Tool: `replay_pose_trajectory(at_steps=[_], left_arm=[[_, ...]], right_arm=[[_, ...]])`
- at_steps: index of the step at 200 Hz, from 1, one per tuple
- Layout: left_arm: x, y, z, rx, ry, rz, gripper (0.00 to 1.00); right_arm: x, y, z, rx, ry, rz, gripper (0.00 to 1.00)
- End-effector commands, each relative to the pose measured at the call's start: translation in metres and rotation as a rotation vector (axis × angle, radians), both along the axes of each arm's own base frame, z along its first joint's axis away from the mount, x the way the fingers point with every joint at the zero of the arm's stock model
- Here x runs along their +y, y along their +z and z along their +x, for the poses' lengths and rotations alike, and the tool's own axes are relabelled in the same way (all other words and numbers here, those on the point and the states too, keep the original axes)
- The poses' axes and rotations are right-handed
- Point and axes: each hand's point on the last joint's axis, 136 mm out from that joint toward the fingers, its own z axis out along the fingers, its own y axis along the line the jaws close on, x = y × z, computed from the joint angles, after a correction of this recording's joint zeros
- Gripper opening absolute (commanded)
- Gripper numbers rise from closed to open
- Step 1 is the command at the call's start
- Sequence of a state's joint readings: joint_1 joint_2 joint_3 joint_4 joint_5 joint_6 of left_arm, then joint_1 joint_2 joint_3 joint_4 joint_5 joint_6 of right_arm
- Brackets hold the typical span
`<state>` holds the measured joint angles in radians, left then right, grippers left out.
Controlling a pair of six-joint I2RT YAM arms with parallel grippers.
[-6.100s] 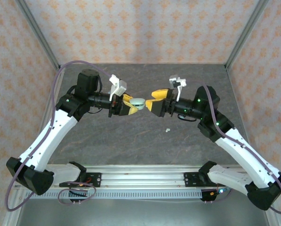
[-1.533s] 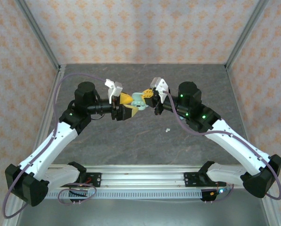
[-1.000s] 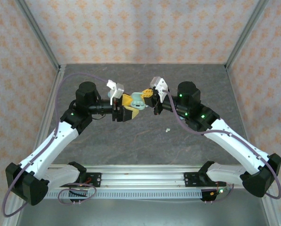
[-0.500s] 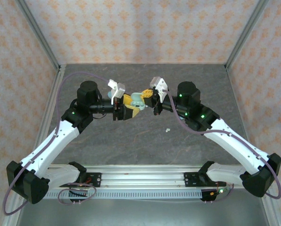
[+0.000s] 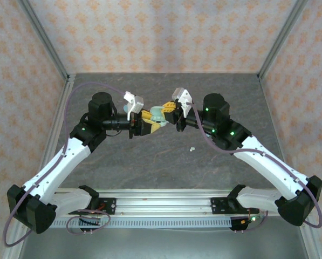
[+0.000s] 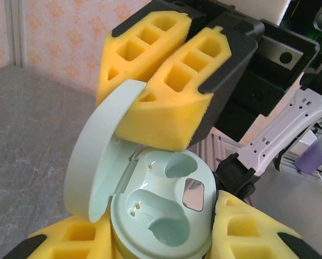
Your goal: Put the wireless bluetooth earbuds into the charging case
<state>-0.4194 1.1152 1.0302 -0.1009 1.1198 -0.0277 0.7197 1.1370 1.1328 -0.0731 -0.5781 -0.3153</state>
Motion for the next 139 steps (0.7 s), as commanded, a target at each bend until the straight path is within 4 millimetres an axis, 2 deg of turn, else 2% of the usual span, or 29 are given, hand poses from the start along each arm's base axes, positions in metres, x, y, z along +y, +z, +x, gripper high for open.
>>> replay_pose_trajectory(at_steps=[1,33,60,86,117,139], left_arm=[[-0.001,0.011,-0.004,-0.034,-0.010,0.005,0.29],[0.003,0.005,-0.001,-0.012,0.026,0.034,0.29],[0.008,-0.007,0.004,0.044,0.045,0.057,0.27],[0.019,-0.018,0.010,0.072,0.087,0.067,0.27],[0.040,-0.032,0.012,0.100,0.152,0.093,0.27],[0.055,-0.044,0.007,0.119,0.188,0.142,0.27]], right_arm=[[0.004,0.014,-0.007,-0.021,0.034,0.048,0.21],[0.001,0.024,-0.007,0.024,0.012,0.097,0.35],[-0.007,0.036,0.001,0.167,-0.075,0.173,0.47],[-0.018,0.039,0.007,0.309,-0.175,0.211,0.55],[-0.033,0.034,0.013,0.408,-0.277,0.212,0.58],[-0.046,0.021,0.033,0.476,-0.416,0.211,0.54]])
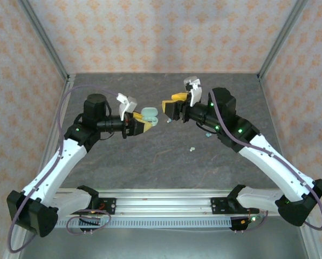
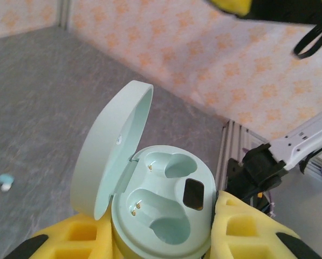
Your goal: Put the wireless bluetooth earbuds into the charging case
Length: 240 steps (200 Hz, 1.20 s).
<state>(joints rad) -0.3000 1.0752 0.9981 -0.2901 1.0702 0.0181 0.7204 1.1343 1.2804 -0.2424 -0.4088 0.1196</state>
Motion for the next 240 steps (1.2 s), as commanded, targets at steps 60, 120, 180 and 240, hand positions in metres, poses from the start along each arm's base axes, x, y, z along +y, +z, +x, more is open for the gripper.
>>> replay_pose_trajectory(at_steps=[60,120,180,240], left_arm=[[0.030,-0.016,-0.031,-0.017,0.057,0.122,0.27],[0.043,-0.018,-0.046,-0.050,0.113,0.168,0.27],[0.049,-0.015,-0.054,-0.072,0.136,0.167,0.27],[0.049,-0.015,-0.055,-0.086,0.136,0.170,0.26]], right_arm=[[0.020,-0.115,0.071,0.462,-0.196,-0.210,0.38],[0.081,-0.220,0.093,0.920,-0.278,-0.253,0.33],[0.122,-0.300,0.088,1.204,-0.418,-0.063,0.34],[0.131,-0.334,0.097,1.284,-0.552,0.097,0.32]])
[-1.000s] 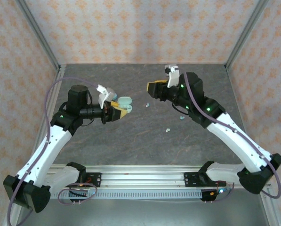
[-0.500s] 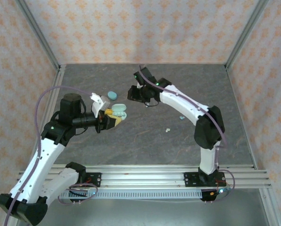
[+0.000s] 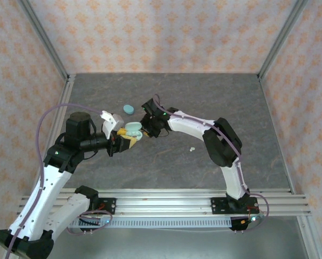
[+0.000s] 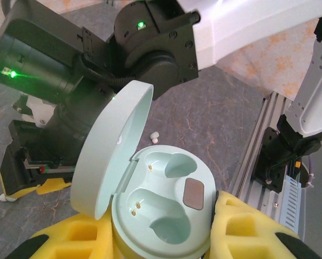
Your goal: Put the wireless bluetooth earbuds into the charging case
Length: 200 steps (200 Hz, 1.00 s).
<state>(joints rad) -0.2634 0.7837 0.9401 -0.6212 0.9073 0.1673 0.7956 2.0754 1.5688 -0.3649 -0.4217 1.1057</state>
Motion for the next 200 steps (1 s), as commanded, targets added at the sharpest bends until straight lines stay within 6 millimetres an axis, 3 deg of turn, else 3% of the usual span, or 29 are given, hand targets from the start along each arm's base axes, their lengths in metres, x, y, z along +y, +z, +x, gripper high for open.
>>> replay_pose_trajectory(at_steps=[1,81,200], left_arm=[[0.003,0.001,-0.001,-0.029,0.006,0.013,0.26],[0.004,-0.001,-0.004,-0.034,0.003,0.026,0.25],[0.007,-0.005,-0.006,-0.037,0.005,0.041,0.24]], right_arm=[[0.003,-0.011,0.015,0.011,-0.138,0.046,0.32],[0.002,-0.033,0.027,0.028,-0.232,0.026,0.37],[0.010,-0.053,0.037,0.045,-0.246,0.000,0.35]])
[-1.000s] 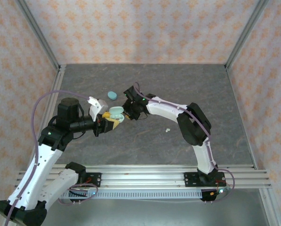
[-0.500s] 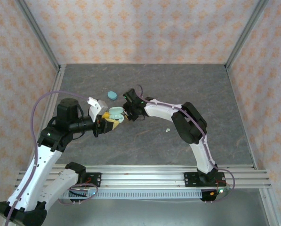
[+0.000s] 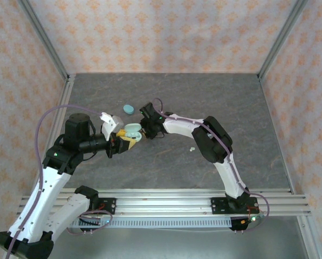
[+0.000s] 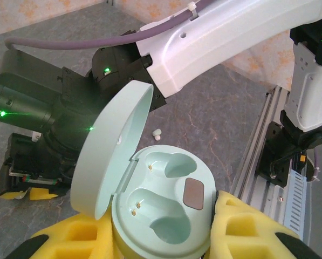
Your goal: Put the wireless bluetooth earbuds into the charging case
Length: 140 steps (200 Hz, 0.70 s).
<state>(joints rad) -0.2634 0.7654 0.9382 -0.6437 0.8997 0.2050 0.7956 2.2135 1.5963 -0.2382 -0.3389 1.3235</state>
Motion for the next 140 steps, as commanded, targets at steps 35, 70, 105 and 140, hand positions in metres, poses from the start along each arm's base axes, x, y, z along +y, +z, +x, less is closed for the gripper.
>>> replay_pose_trajectory(at_steps=[35,70,105,140], left_arm=[[0.005,-0.005,-0.004,-0.018,0.012,0.027,0.23],[0.007,-0.007,-0.005,-0.017,0.017,0.032,0.23],[0.007,-0.007,-0.007,-0.021,0.019,0.033,0.23],[0.008,-0.007,-0.009,-0.021,0.022,0.034,0.23]], right_arm=[[-0.002,-0.013,0.010,-0.013,-0.027,-0.051,0.32],[-0.005,-0.019,0.010,-0.008,-0.023,-0.073,0.29],[-0.014,-0.023,0.012,-0.015,-0.004,-0.103,0.21],[-0.033,-0.016,0.011,-0.041,0.052,-0.144,0.13]])
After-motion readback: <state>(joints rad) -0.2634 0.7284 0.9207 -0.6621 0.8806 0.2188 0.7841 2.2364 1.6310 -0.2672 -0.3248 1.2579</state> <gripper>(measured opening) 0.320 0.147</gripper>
